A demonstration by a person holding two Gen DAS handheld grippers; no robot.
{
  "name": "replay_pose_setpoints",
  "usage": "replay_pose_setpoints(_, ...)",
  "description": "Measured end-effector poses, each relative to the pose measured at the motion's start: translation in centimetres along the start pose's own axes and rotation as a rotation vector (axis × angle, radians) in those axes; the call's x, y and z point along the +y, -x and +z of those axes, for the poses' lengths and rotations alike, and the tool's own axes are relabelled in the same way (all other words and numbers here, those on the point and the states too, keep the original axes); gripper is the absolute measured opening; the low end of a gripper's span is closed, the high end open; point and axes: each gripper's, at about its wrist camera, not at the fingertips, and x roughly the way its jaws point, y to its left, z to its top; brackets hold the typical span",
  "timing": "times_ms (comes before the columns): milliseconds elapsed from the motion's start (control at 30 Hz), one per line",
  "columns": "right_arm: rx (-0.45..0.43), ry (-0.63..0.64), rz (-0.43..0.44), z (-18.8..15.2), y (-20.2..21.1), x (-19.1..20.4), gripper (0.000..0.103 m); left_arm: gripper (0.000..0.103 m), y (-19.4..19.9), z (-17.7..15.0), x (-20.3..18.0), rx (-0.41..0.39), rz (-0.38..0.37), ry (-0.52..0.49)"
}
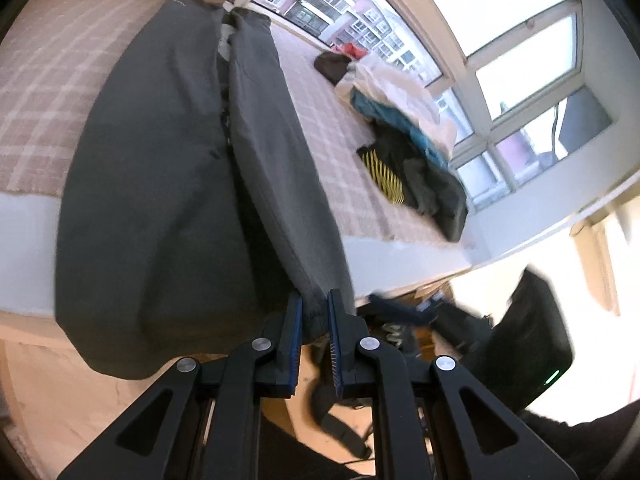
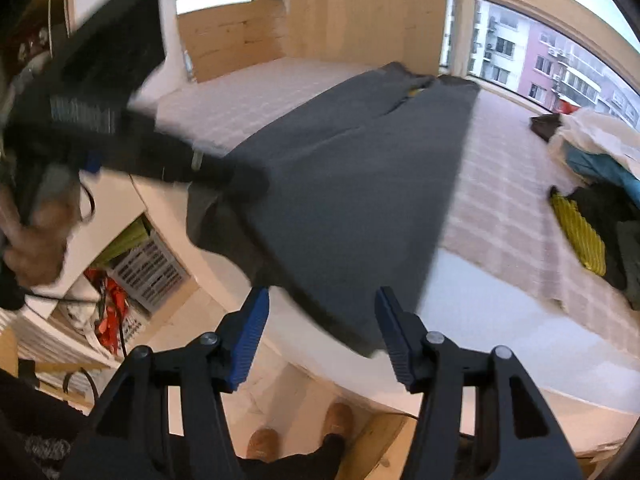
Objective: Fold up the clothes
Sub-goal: 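Grasp the strip end with both grippers and lift it off the bed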
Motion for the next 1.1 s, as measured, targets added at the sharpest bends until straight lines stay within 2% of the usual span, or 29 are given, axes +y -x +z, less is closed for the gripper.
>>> replay_pose_setpoints(167,0.007,-0.034,-0.047,0.7,-1.6,0.0,0.054,0.011,1.0,0.9,-1.3,-0.001,0.033,-0.063)
replay_pose_setpoints(200,0.012,-0.044,-0.057,0.8,-1.6,-0.4,0.05,0.011,1.0,1.0,-1.6,0.001,0.042,-0.079)
replay_pose_setpoints(233,0.018,-0.054,-0.067,0.9,-1.7,-0.8,0.043,0.011,1.0,1.0,-1.8,0.003,0.051,-0.092)
replay_pose_setpoints(267,0.026,-0.064,-0.057,0.9,-1.6,-1.3,0.015,0.011,0.9,1.0,-1.8,0.005,0.059,-0.098)
replay_pose_setpoints(300,0.034,-0.074,-0.046,1.0,-1.4,-1.7,0.004,0.011,0.8,0.9,-1.7,0.01,0.058,-0.097)
replay_pose_setpoints(400,0.057,-0.102,-0.017,1.1,-1.0,-3.1,0.003,0.011,-0.1,0.5,-1.5,0.032,0.054,-0.095)
replay_pose_setpoints(500,0.053,-0.058,-0.049,1.1,1.3,-3.5,0.003,0.011,-1.5,-0.5,-1.3,0.061,0.046,-0.095)
replay_pose_setpoints(567,0.06,-0.079,-0.058,0.7,1.8,-4.4,0.003,0.011,-2.4,-1.1,-1.1,0.081,0.04,-0.095)
replay_pose_setpoints(633,0.118,-0.101,-0.06,-0.2,0.1,-5.1,0.003,0.011,-3.5,-1.8,-0.9,0.104,0.041,-0.094)
replay_pose_setpoints(700,0.13,-0.098,-0.054,-0.4,-0.6,-4.6,0.003,0.011,-4.9,-2.3,0.0,0.139,0.075,-0.087)
replay_pose_setpoints(833,0.105,-0.06,-0.037,0.2,0.1,-3.1,0.003,0.011,-3.5,-2.0,0.7,0.113,0.108,-0.094)
replay_pose_setpoints(933,0.14,-0.066,-0.028,0.1,-0.9,-2.9,0.004,0.011,-2.3,-1.7,0.4,0.093,0.125,-0.118)
replay_pose_setpoints(967,0.184,-0.064,-0.024,0.0,-1.8,-3.0,0.006,0.011,-2.5,-1.7,0.5,0.103,0.135,-0.128)
replay_pose_setpoints(1033,0.212,-0.061,-0.022,0.1,-1.7,-3.2,0.008,0.012,-3.3,-1.8,1.0,0.126,0.145,-0.127)
replay_pose_setpoints(1100,0.246,-0.052,0.0,0.2,-0.5,-3.5,0.013,0.013,-3.3,-2.2,1.6,0.159,0.12,-0.089)
